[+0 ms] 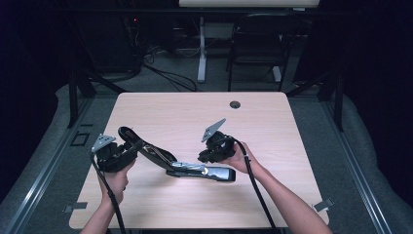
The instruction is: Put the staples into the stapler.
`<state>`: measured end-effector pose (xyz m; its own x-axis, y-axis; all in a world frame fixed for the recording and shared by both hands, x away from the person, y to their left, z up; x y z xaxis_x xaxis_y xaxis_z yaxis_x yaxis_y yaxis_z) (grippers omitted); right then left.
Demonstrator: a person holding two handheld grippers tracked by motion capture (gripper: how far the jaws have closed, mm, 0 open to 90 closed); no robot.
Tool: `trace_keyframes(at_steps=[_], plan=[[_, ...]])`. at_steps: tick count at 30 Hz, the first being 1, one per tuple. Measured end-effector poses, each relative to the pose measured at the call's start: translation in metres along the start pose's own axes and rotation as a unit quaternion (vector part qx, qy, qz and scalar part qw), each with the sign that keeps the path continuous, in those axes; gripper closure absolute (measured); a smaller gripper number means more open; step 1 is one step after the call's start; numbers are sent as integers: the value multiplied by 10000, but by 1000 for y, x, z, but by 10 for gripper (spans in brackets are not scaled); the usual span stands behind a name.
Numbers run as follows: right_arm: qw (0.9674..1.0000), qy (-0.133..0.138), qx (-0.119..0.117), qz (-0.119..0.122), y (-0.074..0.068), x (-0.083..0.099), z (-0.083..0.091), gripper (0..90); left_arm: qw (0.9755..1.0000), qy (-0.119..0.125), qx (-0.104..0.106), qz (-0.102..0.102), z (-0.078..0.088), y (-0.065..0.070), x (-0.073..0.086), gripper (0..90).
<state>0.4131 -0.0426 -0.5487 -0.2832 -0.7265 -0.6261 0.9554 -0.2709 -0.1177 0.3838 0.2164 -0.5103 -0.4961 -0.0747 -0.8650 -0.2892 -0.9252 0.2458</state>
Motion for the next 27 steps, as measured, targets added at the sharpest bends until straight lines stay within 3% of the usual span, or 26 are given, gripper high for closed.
trace_keyframes(at_steps=[17,27], plan=[[9998,-129,-103,148,-5,4,-21,785,10000,-11,17,3,0,0,0,610],[9996,-177,-94,220,-3,6,-25,784,10000,-14,18,-11,0,0,0,610]])
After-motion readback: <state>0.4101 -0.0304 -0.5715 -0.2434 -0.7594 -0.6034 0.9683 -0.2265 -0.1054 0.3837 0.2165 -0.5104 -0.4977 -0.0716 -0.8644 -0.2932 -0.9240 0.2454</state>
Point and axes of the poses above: each handheld gripper's, and its own axes: z roughly backward along the jaws, x roughly out of its underside, y roughly to its right, the point moved 7 cm from there along -z, roughly forward along the jaws, and after that the axes turned 3 degrees about -x, right-handed, at the moved point
